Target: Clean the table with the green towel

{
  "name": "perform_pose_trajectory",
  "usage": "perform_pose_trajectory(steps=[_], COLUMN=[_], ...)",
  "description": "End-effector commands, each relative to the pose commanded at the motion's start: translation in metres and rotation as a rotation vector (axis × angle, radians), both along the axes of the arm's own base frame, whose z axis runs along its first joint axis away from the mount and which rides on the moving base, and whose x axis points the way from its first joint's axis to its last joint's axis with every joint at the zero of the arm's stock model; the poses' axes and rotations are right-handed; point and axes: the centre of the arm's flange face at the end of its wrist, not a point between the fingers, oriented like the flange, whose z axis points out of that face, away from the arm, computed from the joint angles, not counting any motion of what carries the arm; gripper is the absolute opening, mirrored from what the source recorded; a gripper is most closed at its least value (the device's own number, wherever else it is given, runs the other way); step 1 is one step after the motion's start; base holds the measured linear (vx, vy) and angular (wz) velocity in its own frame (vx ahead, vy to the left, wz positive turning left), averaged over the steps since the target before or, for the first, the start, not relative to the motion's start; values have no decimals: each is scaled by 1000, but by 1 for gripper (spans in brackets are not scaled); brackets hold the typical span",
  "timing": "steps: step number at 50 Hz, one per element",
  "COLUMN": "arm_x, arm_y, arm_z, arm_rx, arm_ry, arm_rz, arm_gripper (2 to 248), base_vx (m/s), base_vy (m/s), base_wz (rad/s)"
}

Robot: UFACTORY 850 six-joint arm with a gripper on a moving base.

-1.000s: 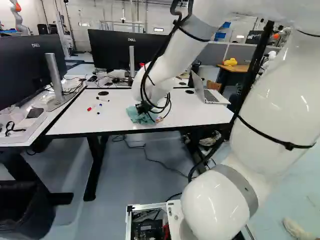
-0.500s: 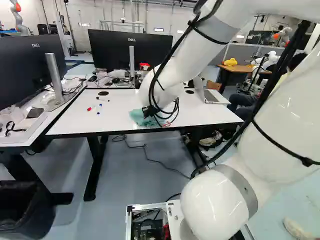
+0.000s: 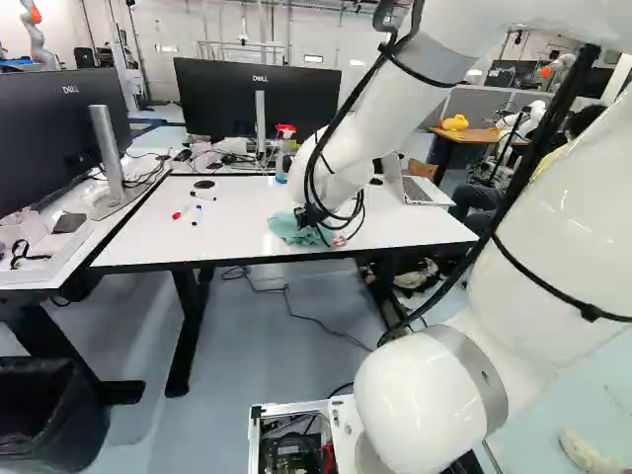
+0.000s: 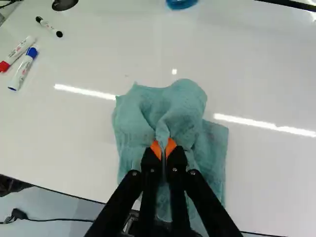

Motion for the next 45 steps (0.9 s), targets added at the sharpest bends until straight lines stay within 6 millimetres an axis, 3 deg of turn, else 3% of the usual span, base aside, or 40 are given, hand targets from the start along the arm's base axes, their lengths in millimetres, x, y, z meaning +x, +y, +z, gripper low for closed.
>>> perform_pose_trajectory(steps=[11, 29, 45], arm_x=[0, -8, -9], arm_y=[0, -3, -24], arm_z=[1, 19, 36], arm_rx=[1, 12, 20], arm_ry=[-3, -48, -94], arm_rz=[0, -3, -56], arm_gripper=[30, 30, 30], base_vx=[0, 0, 0], base_vy=[0, 0, 0], base_wz=[0, 0, 0])
